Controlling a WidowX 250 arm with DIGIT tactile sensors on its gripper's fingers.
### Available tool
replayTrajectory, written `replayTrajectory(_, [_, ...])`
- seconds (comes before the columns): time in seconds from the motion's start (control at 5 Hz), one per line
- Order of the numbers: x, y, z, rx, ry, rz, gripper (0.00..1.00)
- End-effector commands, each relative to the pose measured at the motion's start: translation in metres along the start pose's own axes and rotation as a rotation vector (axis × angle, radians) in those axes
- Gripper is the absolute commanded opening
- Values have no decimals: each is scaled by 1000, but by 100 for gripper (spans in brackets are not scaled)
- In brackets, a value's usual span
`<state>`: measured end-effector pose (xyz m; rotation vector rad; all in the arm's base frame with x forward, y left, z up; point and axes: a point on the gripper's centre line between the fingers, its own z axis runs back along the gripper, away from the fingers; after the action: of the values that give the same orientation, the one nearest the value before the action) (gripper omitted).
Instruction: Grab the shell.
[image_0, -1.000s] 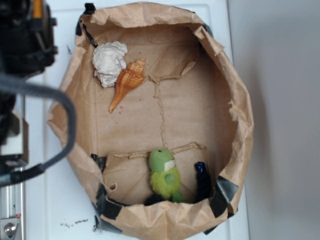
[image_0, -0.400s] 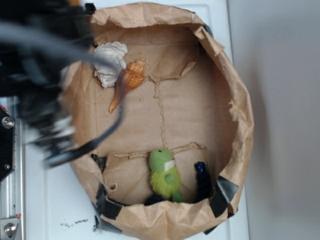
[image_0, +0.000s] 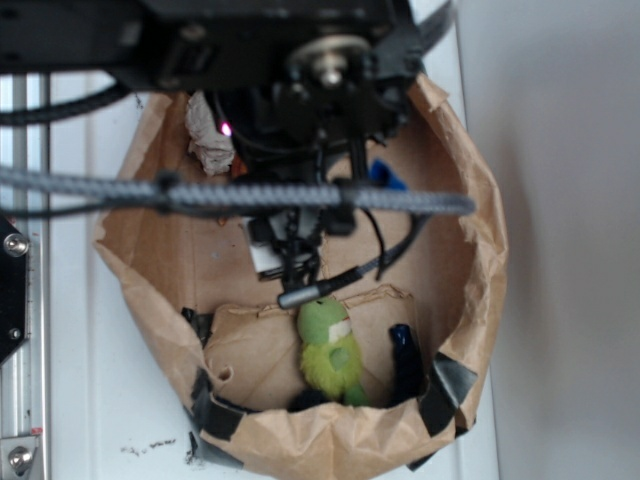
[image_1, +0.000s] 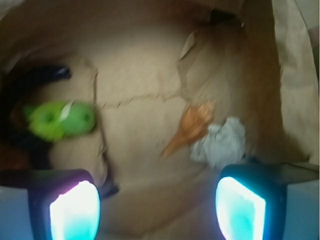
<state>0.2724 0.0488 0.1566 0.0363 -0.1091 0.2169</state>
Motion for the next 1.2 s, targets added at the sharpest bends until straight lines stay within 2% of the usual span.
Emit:
replayTrajectory(0.0, [0,3,-5,20,-88,-62,100])
replayTrajectory(0.2, [-21,21,-11,0,-122,-28,100])
replayTrajectory(0.6, [-39,28,-20,-35,-177,-127,100])
replayTrajectory(0.8, [-51,25,-26,-48,-144,-255,100])
replayTrajectory(1.0, [-83,30,-19,1,-111,-295,100])
